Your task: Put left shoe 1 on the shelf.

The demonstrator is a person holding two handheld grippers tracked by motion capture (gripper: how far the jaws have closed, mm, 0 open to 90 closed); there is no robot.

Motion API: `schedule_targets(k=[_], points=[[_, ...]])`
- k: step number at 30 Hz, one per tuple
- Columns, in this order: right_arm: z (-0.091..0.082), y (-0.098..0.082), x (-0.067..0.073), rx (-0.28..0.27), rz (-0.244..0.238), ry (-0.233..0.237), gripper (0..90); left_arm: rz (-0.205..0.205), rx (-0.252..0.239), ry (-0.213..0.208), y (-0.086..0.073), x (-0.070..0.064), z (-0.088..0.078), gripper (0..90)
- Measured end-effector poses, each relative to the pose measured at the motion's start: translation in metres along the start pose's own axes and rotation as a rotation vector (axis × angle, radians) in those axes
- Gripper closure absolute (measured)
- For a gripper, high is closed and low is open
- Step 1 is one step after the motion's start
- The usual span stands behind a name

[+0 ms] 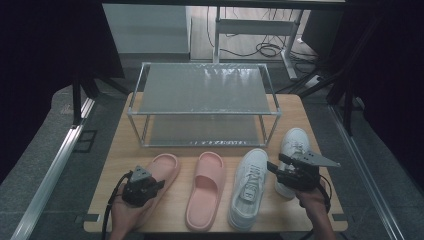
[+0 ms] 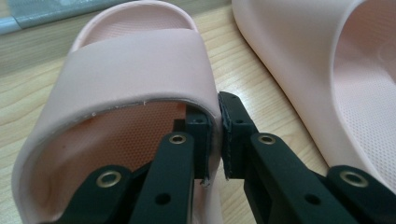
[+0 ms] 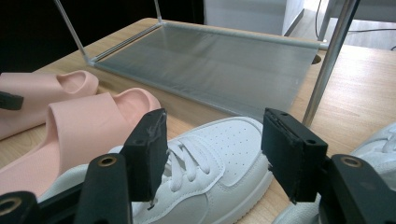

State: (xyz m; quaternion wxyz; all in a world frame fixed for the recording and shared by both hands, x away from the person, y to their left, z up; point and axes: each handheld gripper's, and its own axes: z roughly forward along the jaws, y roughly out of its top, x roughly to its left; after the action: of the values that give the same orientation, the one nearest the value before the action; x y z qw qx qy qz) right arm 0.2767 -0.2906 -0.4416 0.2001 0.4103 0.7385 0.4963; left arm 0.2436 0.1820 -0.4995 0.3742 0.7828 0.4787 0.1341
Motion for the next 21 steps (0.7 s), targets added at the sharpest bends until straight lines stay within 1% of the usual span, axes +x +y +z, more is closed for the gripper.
schedule_targets(k=[2,3,6,9,10,11,12,13,14,15,16,17,18,19,21], points=[[0.0,0.0,0.0,-0.001,-0.001,0.001,41.1,0.004,-0.006,0.012,0.001,-0.001,-0.001,84.1],[-0.001,0.0,0.0,-0.002,0.0,0.001,41.1,0.009,-0.017,0.023,0.003,-0.001,-0.003,84.3],[-0.001,0.001,0.0,-0.006,0.0,0.0,41.1,0.015,-0.031,0.022,0.007,-0.001,-0.006,84.3],[-0.003,0.001,0.0,-0.01,0.003,-0.001,41.2,0.025,-0.047,0.025,0.017,-0.001,-0.008,84.3],[-0.003,0.002,0.0,-0.009,0.003,-0.001,41.1,0.025,-0.047,0.025,0.017,-0.001,-0.008,84.3],[-0.003,0.002,0.0,-0.01,0.002,-0.001,41.2,0.027,-0.054,0.025,0.023,0.0,-0.007,84.3],[-0.003,0.002,0.0,-0.01,0.002,-0.001,41.2,0.027,-0.054,0.025,0.023,0.0,-0.007,84.3],[-0.003,0.002,0.0,-0.011,0.001,-0.001,41.2,0.025,-0.061,0.025,0.027,0.0,-0.006,84.3],[-0.003,0.002,0.0,-0.012,-0.001,-0.001,41.2,0.023,-0.075,0.028,0.035,0.001,-0.004,84.3],[-0.003,0.002,0.0,-0.013,-0.001,-0.001,41.2,0.023,-0.075,0.028,0.035,0.001,-0.004,84.3],[-0.003,0.002,0.0,-0.013,-0.002,-0.001,41.2,0.028,-0.087,0.031,0.045,0.002,-0.002,84.3],[-0.003,0.002,0.001,-0.012,-0.001,0.0,41.1,0.031,-0.092,0.033,0.05,0.002,0.001,84.3],[-0.003,0.002,0.001,-0.011,-0.002,0.001,41.2,0.035,-0.093,0.036,0.055,0.002,0.003,84.3],[-0.003,0.002,0.001,-0.011,-0.002,0.001,41.2,0.035,-0.093,0.036,0.055,0.002,0.003,84.2],[-0.003,0.002,0.0,-0.009,-0.001,0.001,41.2,0.04,-0.097,0.045,0.066,0.003,0.01,84.2]])
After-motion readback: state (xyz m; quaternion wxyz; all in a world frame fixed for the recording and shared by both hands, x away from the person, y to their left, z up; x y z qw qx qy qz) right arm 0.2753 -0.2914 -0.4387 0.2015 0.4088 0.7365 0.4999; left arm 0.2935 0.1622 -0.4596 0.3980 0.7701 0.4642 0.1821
